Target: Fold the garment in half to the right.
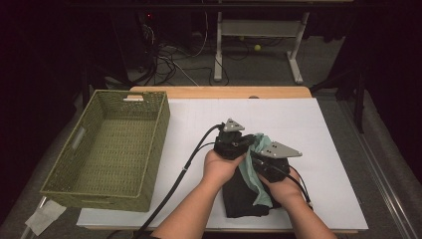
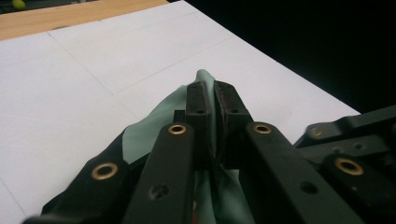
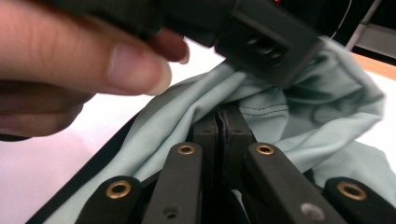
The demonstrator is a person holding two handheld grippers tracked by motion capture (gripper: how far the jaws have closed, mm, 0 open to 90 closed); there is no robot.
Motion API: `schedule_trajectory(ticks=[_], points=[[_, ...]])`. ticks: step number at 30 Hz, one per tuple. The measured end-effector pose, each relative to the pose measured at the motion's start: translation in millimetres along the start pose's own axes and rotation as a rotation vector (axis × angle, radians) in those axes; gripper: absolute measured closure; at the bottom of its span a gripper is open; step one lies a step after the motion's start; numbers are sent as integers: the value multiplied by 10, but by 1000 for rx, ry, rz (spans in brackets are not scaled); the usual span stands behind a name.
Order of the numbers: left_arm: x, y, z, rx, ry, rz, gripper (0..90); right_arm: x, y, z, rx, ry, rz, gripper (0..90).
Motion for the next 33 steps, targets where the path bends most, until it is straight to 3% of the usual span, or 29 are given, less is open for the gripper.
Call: schedule_trajectory(ticks=[3,7,15,20,23,25,28,33], points=[[10,18,27,-20,5,7,820,-30,-83,35,-6,-13,-5,875],[9,15,54,-37,9,7,824,-95,-194,125,0,-64,-16,875],[29,-8,30,-43,25,21,824,-21,-94,-16,38,-10,24,875],[23,-58,74,-59,32,18,822,-78,-145,14,34,-12,-8,862],[3,-101,39,-48,32,9,819,-67,-104,41,-5,6,-7,750],[-8,-122,21,-47,37,1,819,-82,-70,62,-8,-13,-13,683],[-1,-131,25,-40,37,5,818,-119,38,102,-34,-2,-12,654],[-1,-172,2,-21,39,-2,816,-152,247,134,-37,-13,4,647]])
Point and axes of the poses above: each handheld gripper's, and its own axes: y roughly backward along the jaws, x roughly out of its top, z roughly to its right, the point moved 9 cm from there along -y, roughly forward along the jaws, and after that the axes turned 9 degrees about -z, right-handed, at the moved point
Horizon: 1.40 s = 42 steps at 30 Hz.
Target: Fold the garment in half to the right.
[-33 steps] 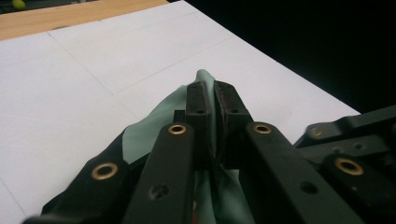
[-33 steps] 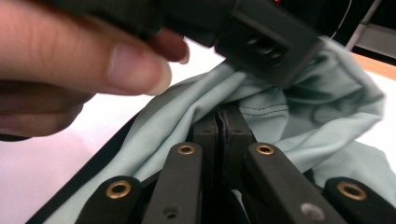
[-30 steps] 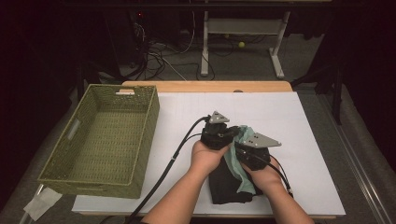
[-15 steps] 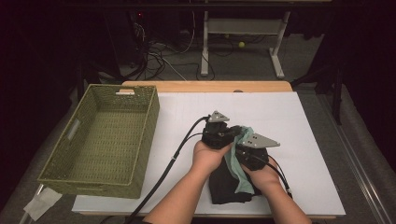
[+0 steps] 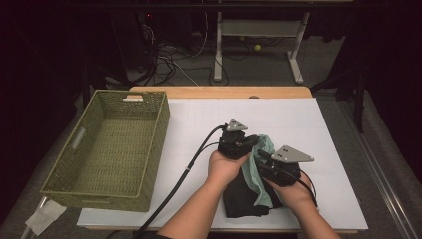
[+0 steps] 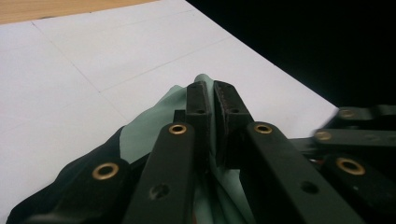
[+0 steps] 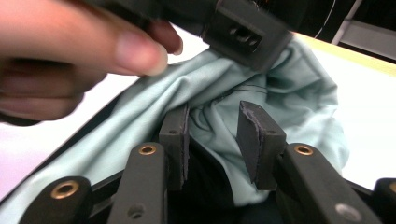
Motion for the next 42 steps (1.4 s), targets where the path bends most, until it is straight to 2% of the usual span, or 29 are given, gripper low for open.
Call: schedule_trajectory(ticks=[4,7,10,12,15,17,19,23,27,29,30,32,35,37,39,42], points=[[-12,-22,-10,12,1,-6,816,-17,193,-28,-1,-5,19,647],[-7,-26,-7,18,0,-6,815,-47,305,-114,13,2,34,651],[-6,-31,1,26,-3,-10,815,-57,350,-233,42,-5,54,633],[-7,-34,11,28,-8,-10,814,-48,372,-310,50,3,64,585],[-12,-42,11,33,-12,-13,813,-28,363,-366,35,13,68,514],[-21,-49,11,32,-17,-17,808,-34,329,-377,39,8,64,505],[-26,-47,16,32,-24,-18,807,-68,282,-358,12,15,39,530],[-22,-22,20,25,-32,-14,774,-168,243,-293,-29,21,-1,874],[-28,54,41,2,-34,-19,572,-227,303,-210,-55,7,-1,890],[-61,135,67,1,-65,-16,479,-256,352,-173,-64,-3,4,890],[-85,184,65,10,-75,-6,459,-271,376,-158,-67,-9,6,890],[-141,272,38,8,-69,6,434,-296,420,-137,-71,-14,9,890],[-240,361,-52,25,-66,22,456,-331,477,-110,-78,-20,10,890],[-292,379,-96,39,-69,33,546,-357,512,-91,-86,-25,11,890],[-324,350,-112,42,-63,24,606,-386,532,-65,-92,-30,5,890],[-327,280,-84,39,-60,20,621,-459,479,7,-102,-47,-23,889]])
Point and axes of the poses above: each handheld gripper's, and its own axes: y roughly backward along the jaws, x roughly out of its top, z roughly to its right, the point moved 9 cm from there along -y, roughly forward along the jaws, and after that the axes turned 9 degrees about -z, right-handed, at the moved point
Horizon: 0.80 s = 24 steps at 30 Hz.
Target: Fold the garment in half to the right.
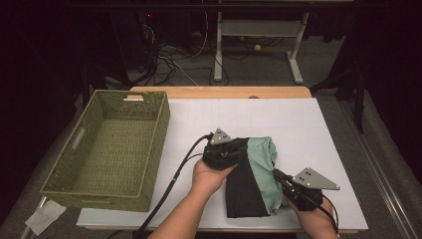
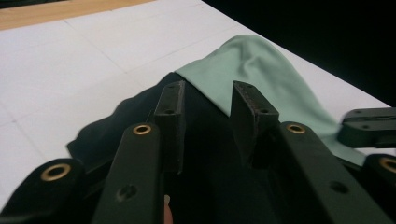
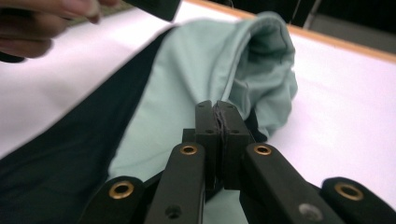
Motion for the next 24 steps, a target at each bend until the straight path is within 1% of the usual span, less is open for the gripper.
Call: schedule_trajectory(ticks=[3,6,7,9,10,12,14,17,19,20,22,23,24], points=[[5,-73,43,-3,-3,1,615,-100,-130,64,-7,-11,-53,889],[-12,-154,52,5,-7,-11,615,-168,-233,127,-12,-24,-88,885],[-22,-184,51,8,-6,-18,615,-179,-252,142,-13,-22,-94,882],[-43,-231,32,28,-8,-29,617,-176,-255,150,-13,-27,-95,866],[-54,-249,19,31,-5,-36,617,-159,-239,155,-19,-24,-87,829],[-71,-272,8,30,-4,-36,617,-84,-185,168,-12,-35,-52,769],[-74,-280,21,29,-7,-31,618,41,-145,194,-18,-46,-13,730],[-77,-282,32,29,-11,-30,617,287,-176,231,-12,-67,37,675],[-80,-283,33,29,-11,-27,618,394,-247,243,-16,-66,44,645],[-82,-286,35,28,-10,-26,617,446,-298,248,-16,-77,45,626],[-84,-288,43,28,-11,-22,617,511,-423,258,-13,-90,28,601],[-83,-286,45,27,-10,-19,617,526,-481,267,-20,-90,12,613],[-82,-282,47,25,-5,-19,616,533,-535,276,-21,-86,-5,701]])
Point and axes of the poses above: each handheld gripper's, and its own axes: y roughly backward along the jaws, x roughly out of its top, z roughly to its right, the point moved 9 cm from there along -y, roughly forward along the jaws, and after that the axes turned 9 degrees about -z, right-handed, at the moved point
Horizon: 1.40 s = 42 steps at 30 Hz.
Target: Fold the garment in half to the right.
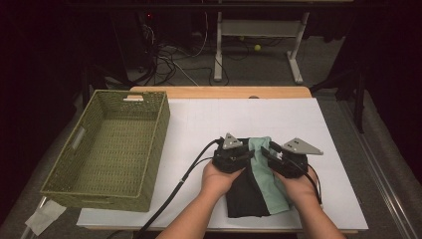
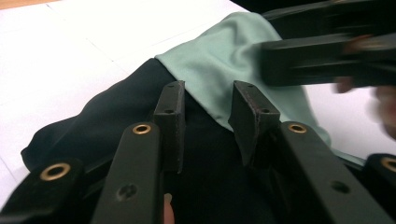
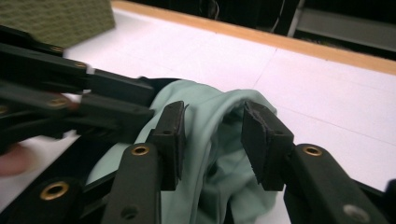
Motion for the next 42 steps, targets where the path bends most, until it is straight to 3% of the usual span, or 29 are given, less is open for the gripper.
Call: schedule_trajectory(ticks=[2,3,6,9,14,19,24,27,31,36,39,42], points=[[4,36,2,-9,3,2,609,26,-30,28,-24,29,-14,863],[8,65,8,-13,10,4,580,57,-5,37,-27,39,-8,873],[-14,174,11,-10,-1,8,522,143,71,68,-56,80,5,876],[-96,259,0,-1,-4,4,482,119,28,154,-80,81,-15,875],[-370,336,-13,-2,0,-26,438,-32,-137,272,-111,63,-58,872],[-669,404,-40,-3,1,-54,437,-113,-224,277,-110,61,-75,827],[-876,514,-60,-5,8,-60,410,-71,-81,232,-90,54,-39,643],[-967,611,-75,0,2,-53,410,-100,97,165,-76,69,-7,607],[-1028,718,-83,8,2,-30,407,-261,367,0,-22,88,12,589],[-1058,743,-2,-23,-5,-32,396,-597,460,-181,50,75,-39,561],[-1067,746,78,-32,-29,-36,396,-749,391,-183,47,81,-83,551],[-1073,725,143,-36,-49,-46,385,-817,326,-166,82,35,-119,551]])
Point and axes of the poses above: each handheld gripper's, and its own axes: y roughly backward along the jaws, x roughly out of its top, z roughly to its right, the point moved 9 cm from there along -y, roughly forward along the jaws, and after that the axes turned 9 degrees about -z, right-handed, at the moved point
